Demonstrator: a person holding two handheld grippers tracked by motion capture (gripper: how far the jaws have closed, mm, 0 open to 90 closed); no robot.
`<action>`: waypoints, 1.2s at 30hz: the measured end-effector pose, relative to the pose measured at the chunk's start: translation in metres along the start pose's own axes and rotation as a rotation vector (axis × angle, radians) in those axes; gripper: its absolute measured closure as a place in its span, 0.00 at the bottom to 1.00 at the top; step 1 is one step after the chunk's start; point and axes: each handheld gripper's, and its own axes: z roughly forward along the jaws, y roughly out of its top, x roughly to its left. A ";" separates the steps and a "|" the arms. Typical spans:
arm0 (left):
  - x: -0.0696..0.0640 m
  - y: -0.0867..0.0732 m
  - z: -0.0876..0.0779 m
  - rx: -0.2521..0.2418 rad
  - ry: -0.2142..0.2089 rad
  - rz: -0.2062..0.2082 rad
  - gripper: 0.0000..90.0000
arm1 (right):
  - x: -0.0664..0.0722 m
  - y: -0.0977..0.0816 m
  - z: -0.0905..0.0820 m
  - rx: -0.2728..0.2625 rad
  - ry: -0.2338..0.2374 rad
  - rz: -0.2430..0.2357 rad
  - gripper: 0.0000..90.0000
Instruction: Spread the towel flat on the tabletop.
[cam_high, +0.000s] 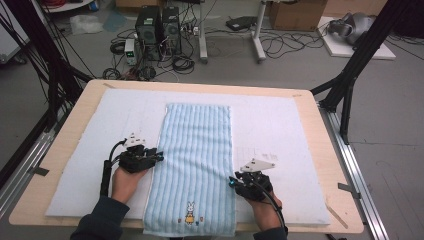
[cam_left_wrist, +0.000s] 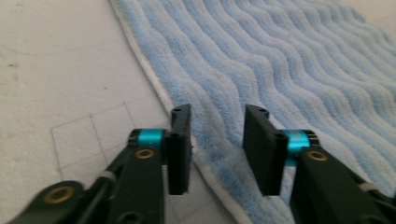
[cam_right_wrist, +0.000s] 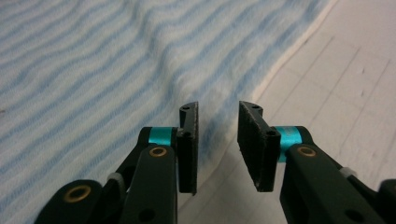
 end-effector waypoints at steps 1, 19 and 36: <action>0.000 -0.001 -0.001 0.001 -0.005 0.004 0.63 | 0.000 0.002 0.000 -0.016 -0.003 -0.002 0.73; -0.026 -0.022 -0.027 0.096 -0.066 0.215 0.98 | 0.000 0.014 0.015 -0.042 -0.018 -0.017 0.69; 0.012 -0.005 -0.035 -0.104 -0.108 0.025 0.52 | 0.004 0.017 0.025 0.050 0.019 -0.082 0.94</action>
